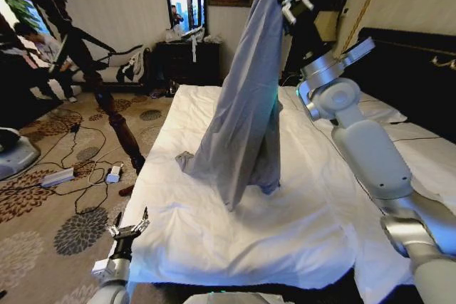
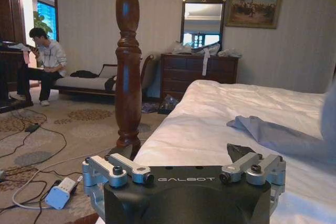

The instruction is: Pick up the clothes from the bed and hang them on the clothes hanger.

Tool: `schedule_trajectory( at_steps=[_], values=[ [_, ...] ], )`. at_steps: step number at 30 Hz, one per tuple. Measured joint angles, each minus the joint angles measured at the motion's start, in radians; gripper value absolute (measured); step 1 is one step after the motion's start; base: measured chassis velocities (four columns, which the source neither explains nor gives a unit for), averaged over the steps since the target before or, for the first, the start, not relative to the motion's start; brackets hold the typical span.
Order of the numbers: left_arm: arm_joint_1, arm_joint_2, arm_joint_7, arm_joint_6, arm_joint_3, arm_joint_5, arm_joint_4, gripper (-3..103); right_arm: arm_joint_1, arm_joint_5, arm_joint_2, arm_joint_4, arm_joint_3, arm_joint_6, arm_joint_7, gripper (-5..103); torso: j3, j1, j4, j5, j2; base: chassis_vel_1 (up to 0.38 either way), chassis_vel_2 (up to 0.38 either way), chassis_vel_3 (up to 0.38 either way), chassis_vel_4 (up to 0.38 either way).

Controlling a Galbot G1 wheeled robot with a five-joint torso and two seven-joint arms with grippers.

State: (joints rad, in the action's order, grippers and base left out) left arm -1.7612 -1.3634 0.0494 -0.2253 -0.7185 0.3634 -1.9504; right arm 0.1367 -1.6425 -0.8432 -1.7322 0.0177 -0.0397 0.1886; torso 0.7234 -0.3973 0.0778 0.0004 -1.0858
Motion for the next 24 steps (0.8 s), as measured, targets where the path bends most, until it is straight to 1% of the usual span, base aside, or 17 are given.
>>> schedule_trajectory(
  at_steps=[1, 2, 3, 4, 5, 6, 7, 9, 11, 12, 15, 16, 17, 19, 20, 21, 24],
  values=[
    [0.003, 0.006, 0.0, 0.0, -0.001, 0.007, 0.001, 100, 0.028, 0.054, 0.03, 0.023, 0.002, -0.059, -0.096, 0, 0.0, 0.0, -0.0001, -0.0003, 0.0, 0.0, 0.0, 0.0, 0.0],
    [0.004, 0.008, 0.001, 0.0, -0.002, 0.009, 0.001, 100, 0.042, 0.066, 0.045, 0.026, 0.006, -0.089, -0.143, 0, 0.0, 0.0, -0.0003, 0.0, 0.0, 0.0, 0.0, 0.0, 0.0],
    [0.006, 0.011, 0.001, 0.0, -0.003, 0.013, 0.003, 100, 0.066, 0.07, 0.075, 0.022, 0.016, -0.14, -0.22, 0, 0.0, 0.0, 0.0, 0.0, 0.0, 0.0, 0.0, 0.0, 0.0],
    [0.007, 0.012, 0.002, 0.0, -0.003, 0.014, 0.004, 100, 0.08, 0.07, 0.091, 0.013, 0.022, -0.166, -0.257, 0, 0.0, 0.0, 0.0001, 0.0, 0.0, 0.0, 0.0, 0.0, 0.0],
    [0.01, 0.014, 0.002, 0.0, -0.002, 0.016, 0.006, 100, 0.118, 0.063, 0.135, -0.014, 0.037, -0.224, -0.332, 0, 0.0, 0.0, 0.0002, 0.0, 0.0, 0.0, 0.0, 0.0, 0.0],
    [0.011, 0.014, 0.003, 0.0, 0.0, 0.016, 0.008, 100, 0.144, 0.055, 0.168, -0.034, 0.049, -0.262, -0.368, 0, 0.0, 0.0, 0.0003, 0.0001, 0.0, 0.0, 0.0, 0.0, 0.0],
    [0.011, 0.014, 0.003, 0.0, 0.0, 0.016, 0.008, 100, 0.144, 0.055, 0.168, -0.034, 0.049, -0.262, -0.368, 0, 0.0, 0.0, 0.0003, 0.0001, 0.0, 0.0, 0.0, 0.0, 0.0],
    [0.015, 0.015, 0.003, 0.0, 0.006, 0.016, 0.009, 100, 0.189, 0.044, 0.233, -0.068, 0.071, -0.317, -0.407, 0, 0.0, 0.0, 0.0006, -0.0001, 0.0, 0.0, 0.0, 0.0, 0.0],
    [0.016, 0.015, 0.003, 0.0, 0.008, 0.016, 0.009, 100, 0.197, 0.041, 0.251, -0.073, 0.076, -0.327, -0.41, 0, 0.0, 0.0, 0.0004, 0.0001, 0.0, 0.0, 0.0, 0.0, 0.0],
    [0.019, 0.015, 0.003, 0.002, 0.012, 0.015, 0.008, 100, 0.21, 0.025, 0.321, -0.081, 0.092, -0.355, -0.413, 0, 0.0, 0.0, 0.0003, -0.0002, 0.0, 0.0, 0.0, 0.0, 0.0],
    [0.022, 0.016, 0.003, 0.004, 0.016, 0.015, 0.005, 100, 0.2, 0.011, 0.405, -0.065, 0.097, -0.37, -0.377, 0, 0.0, 0.0, 0.0, -0.0003, 0.0, 0.0, 0.0, 0.0, 0.0],
    [0.022, 0.018, 0.003, 0.004, 0.017, 0.015, 0.004, 100, 0.174, 0.014, 0.444, -0.044, 0.09, -0.374, -0.335, 0, 0.0, 0.0, 0.0004, -0.0003, 0.0, 0.0, 0.0, 0.0, 0.0],
    [0.022, 0.018, 0.003, 0.004, 0.017, 0.015, 0.004, 100, 0.174, 0.014, 0.444, -0.044, 0.09, -0.374, -0.335, 0, 0.0, 0.0, 0.0004, -0.0003, 0.0, 0.0, 0.0, 0.0, 0.0],
    [0.021, 0.019, 0.003, 0.004, 0.018, 0.015, 0.004, 100, 0.117, 0.014, 0.462, -0.027, 0.073, -0.383, -0.291, 0, 0.0, 0.0, 0.0007, -0.0003, 0.0, 0.0, 0.0, 0.0, 0.0],
    [0.021, 0.019, 0.003, 0.004, 0.018, 0.015, 0.004, 100, 0.11, 0.014, 0.461, -0.026, 0.07, -0.384, -0.288, 0, 0.0, 0.0, 0.0007, -0.0003, 0.0, 0.0, 0.0, 0.0, 0.0],
    [0.02, 0.019, 0.003, 0.004, 0.017, 0.015, 0.004, 100, 0.077, 0.011, 0.441, -0.031, 0.058, -0.385, -0.273, 0, 0.0, 0.0, 0.0001, -0.0006, 0.0, 0.0, 0.0, 0.0, 0.0],
    [0.016, 0.017, 0.003, 0.004, 0.016, 0.014, 0.002, 100, 0.073, 0.012, 0.415, -0.062, 0.047, -0.385, -0.266, 0, 0.0, 0.0, -0.0005, -0.0008, 0.0, 0.0, 0.0, 0.0, 0.0]
  ],
)
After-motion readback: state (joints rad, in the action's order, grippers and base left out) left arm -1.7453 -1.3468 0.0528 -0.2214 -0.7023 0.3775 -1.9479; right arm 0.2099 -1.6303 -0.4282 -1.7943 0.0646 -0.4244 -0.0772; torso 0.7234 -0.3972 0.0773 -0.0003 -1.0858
